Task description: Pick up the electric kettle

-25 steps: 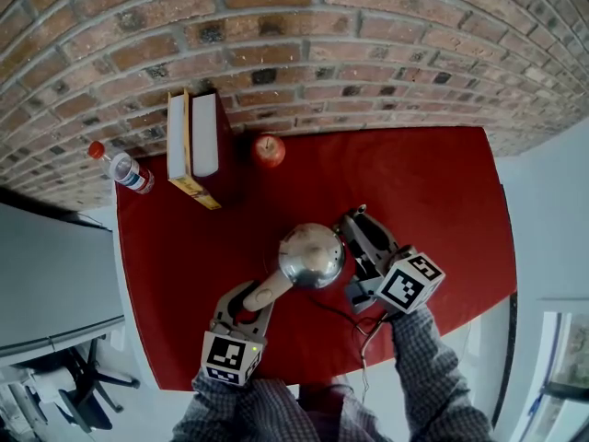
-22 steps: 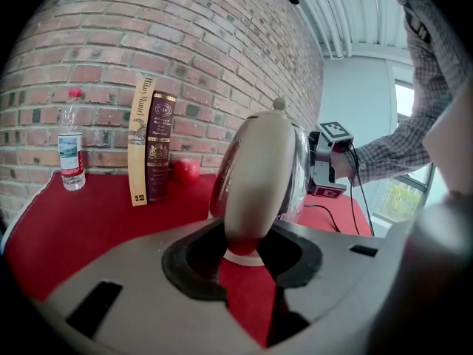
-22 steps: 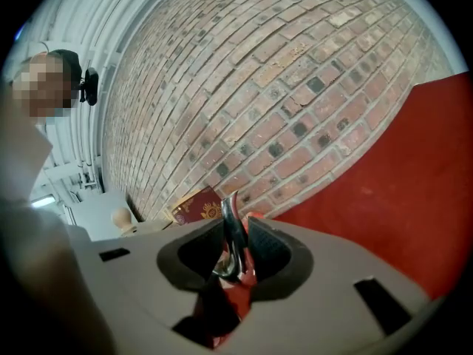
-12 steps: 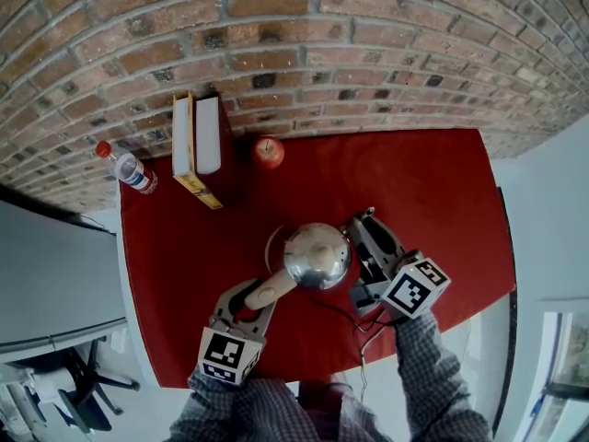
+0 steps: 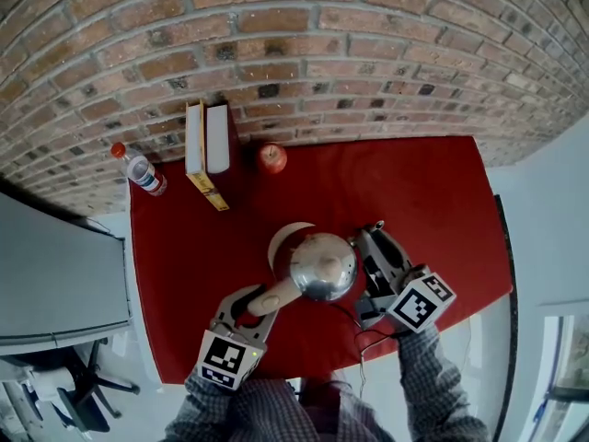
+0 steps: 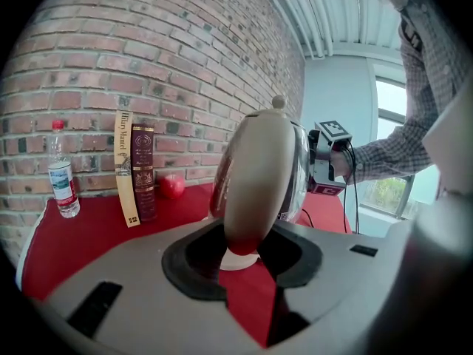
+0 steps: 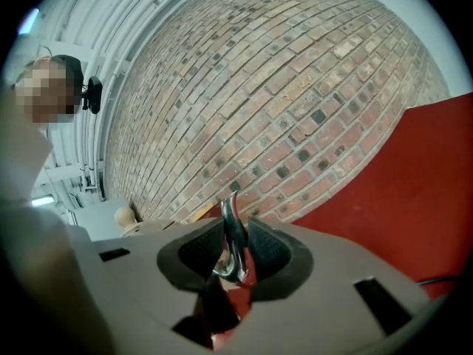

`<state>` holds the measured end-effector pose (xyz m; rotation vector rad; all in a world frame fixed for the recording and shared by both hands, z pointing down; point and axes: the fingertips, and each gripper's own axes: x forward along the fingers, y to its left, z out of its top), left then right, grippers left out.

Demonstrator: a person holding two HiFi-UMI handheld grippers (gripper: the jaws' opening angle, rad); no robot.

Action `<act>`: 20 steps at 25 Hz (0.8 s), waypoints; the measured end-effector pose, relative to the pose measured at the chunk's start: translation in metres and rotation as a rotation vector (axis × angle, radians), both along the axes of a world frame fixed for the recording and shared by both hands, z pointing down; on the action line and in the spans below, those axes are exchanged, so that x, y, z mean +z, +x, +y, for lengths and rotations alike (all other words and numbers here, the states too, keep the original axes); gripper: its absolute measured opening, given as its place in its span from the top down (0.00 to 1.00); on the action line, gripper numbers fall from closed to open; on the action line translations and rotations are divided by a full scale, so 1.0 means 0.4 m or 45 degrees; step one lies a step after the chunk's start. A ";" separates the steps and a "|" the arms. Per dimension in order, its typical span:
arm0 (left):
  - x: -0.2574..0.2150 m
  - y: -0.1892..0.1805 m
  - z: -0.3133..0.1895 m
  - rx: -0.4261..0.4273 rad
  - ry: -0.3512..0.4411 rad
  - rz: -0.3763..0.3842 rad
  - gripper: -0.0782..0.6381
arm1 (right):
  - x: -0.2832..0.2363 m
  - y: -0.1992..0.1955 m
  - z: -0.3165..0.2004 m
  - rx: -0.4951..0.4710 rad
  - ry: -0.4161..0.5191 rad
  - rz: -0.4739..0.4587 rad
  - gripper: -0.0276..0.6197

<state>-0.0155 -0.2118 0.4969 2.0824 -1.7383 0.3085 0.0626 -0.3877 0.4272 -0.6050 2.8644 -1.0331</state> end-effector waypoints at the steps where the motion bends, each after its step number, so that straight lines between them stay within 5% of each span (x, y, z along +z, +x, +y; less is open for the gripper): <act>1: -0.006 0.005 0.006 0.008 -0.002 0.000 0.72 | -0.007 0.007 0.008 0.002 0.001 -0.001 0.80; 20: -0.137 0.090 0.082 0.144 0.006 -0.067 0.72 | -0.151 0.145 0.117 0.125 0.019 -0.038 0.80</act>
